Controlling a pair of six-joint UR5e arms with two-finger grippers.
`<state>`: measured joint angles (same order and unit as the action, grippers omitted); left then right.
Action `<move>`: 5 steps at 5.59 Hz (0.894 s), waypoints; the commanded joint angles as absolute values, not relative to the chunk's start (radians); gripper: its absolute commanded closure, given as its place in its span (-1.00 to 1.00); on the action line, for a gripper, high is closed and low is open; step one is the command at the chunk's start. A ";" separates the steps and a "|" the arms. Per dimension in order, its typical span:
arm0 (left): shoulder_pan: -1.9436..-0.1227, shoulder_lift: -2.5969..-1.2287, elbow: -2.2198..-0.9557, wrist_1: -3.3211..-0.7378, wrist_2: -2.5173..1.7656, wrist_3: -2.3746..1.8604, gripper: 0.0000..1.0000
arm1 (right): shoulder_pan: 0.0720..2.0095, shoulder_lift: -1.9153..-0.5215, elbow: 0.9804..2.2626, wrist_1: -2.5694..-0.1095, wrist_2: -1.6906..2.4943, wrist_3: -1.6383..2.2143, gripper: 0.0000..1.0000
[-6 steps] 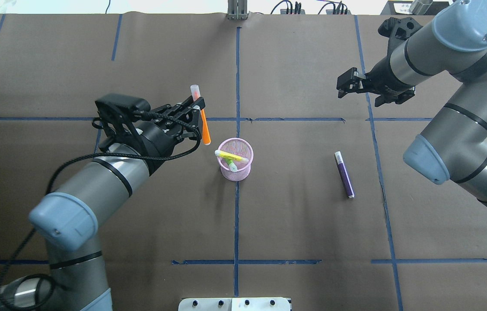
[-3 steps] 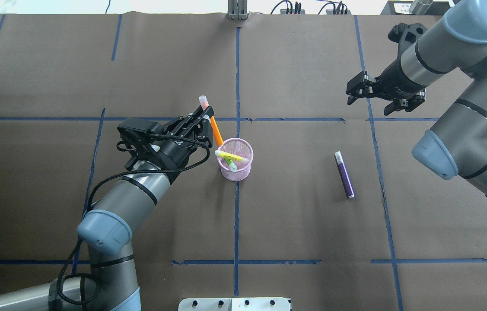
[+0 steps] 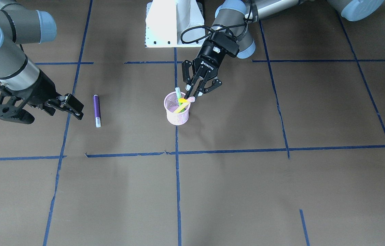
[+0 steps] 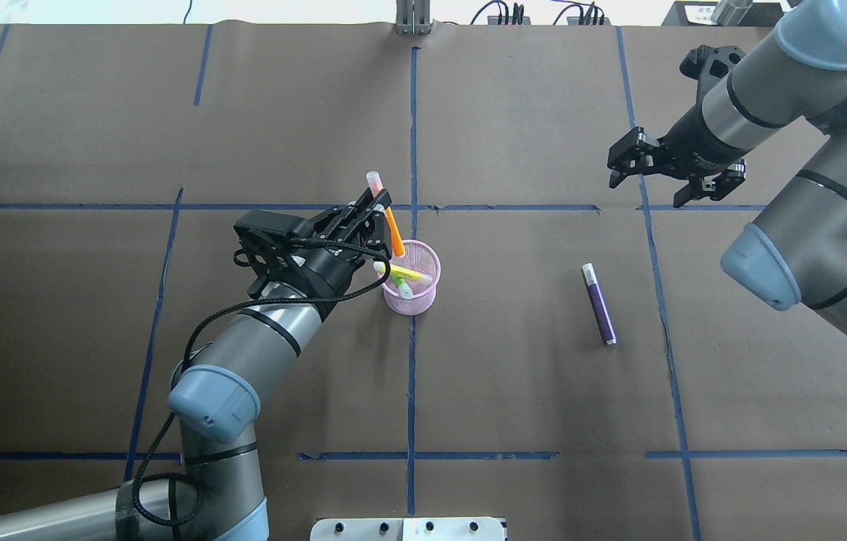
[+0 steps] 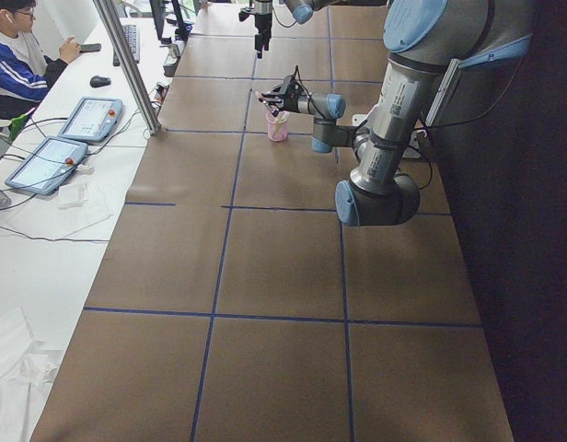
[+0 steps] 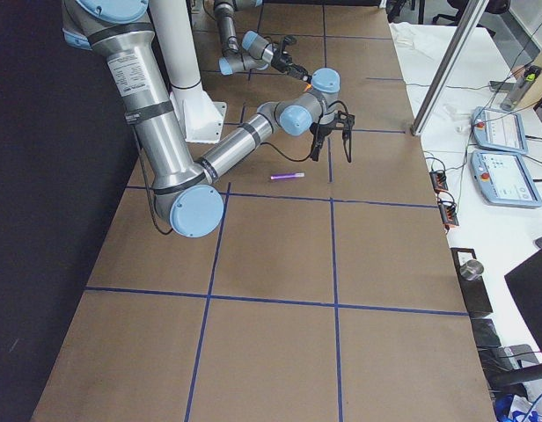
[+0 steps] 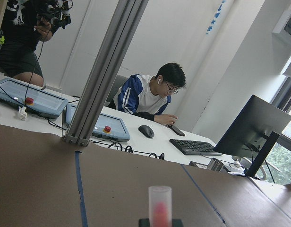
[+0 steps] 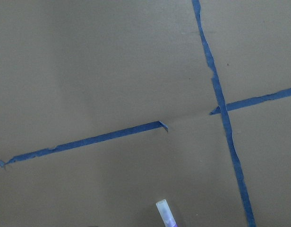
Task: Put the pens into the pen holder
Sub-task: 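Carry the orange marker over the pink cup and release it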
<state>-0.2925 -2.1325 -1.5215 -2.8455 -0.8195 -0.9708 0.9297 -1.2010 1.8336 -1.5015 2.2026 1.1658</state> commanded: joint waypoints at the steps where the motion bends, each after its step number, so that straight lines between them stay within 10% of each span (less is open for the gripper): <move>1: -0.287 -2.158 -1.468 -2.844 -0.819 -0.969 1.00 | 0.928 -1.203 1.835 -1.502 2.198 1.166 -1.00; 2: -0.279 -2.161 -1.465 -2.846 -0.822 -0.971 0.68 | 0.928 -1.203 1.833 -1.502 2.195 1.166 -1.00; 4: -0.273 -2.175 -1.466 -2.839 -0.828 -0.969 -0.75 | 0.927 -1.203 1.832 -1.502 2.187 1.164 -1.00; 5: -0.272 -2.178 -1.483 -2.841 -0.830 -0.971 -0.91 | 0.917 -1.204 1.833 -1.500 2.186 1.164 -1.00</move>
